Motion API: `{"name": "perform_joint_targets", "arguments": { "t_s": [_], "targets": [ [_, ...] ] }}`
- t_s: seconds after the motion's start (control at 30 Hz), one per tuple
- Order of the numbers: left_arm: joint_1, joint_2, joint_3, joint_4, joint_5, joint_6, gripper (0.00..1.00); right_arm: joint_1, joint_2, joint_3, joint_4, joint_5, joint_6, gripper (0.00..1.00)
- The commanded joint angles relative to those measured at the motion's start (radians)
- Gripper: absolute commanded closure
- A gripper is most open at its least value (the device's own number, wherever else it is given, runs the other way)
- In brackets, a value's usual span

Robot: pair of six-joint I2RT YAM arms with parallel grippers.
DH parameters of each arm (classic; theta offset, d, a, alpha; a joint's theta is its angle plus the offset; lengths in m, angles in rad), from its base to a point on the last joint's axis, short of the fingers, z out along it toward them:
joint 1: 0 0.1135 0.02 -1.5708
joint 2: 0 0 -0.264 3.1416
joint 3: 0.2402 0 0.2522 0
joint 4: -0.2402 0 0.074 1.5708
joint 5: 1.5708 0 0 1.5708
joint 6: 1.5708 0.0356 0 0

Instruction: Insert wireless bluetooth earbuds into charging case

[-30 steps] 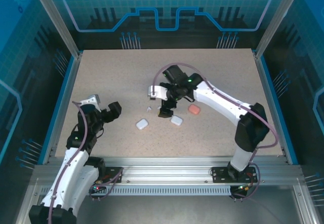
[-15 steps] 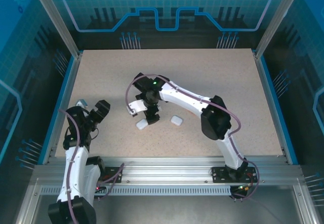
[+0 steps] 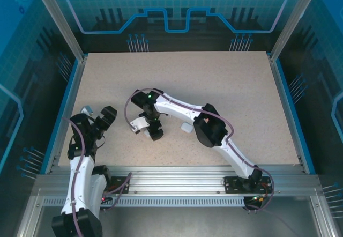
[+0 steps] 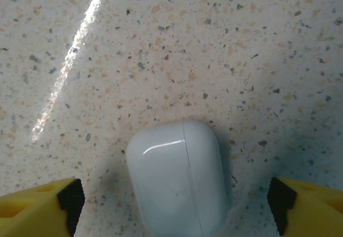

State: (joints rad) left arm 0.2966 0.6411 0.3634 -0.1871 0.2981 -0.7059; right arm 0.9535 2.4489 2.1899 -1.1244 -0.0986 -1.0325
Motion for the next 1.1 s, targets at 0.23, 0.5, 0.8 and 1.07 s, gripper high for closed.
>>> {"name": "perform_joint_targets", "arguments": {
  "t_s": [0.23,0.5,0.8,1.07],
  "targets": [
    [0.01,-0.032,-0.023,0.021,0.039,-0.013,0.04,0.007,0.084,0.082,-0.082,0.049,0.019,0.22],
    [0.01,-0.033,-0.026,0.034,0.039,-0.021,0.03,-0.001,0.101,0.065,-0.084,0.06,0.024,0.32],
    [0.011,-0.033,-0.022,0.031,0.051,-0.004,0.04,-0.003,-0.029,-0.162,0.13,0.042,0.095,0.47],
    [0.009,-0.017,-0.044,0.108,0.151,-0.003,0.07,-0.051,-0.235,-0.348,0.226,-0.026,0.179,0.51]
  ]
}}
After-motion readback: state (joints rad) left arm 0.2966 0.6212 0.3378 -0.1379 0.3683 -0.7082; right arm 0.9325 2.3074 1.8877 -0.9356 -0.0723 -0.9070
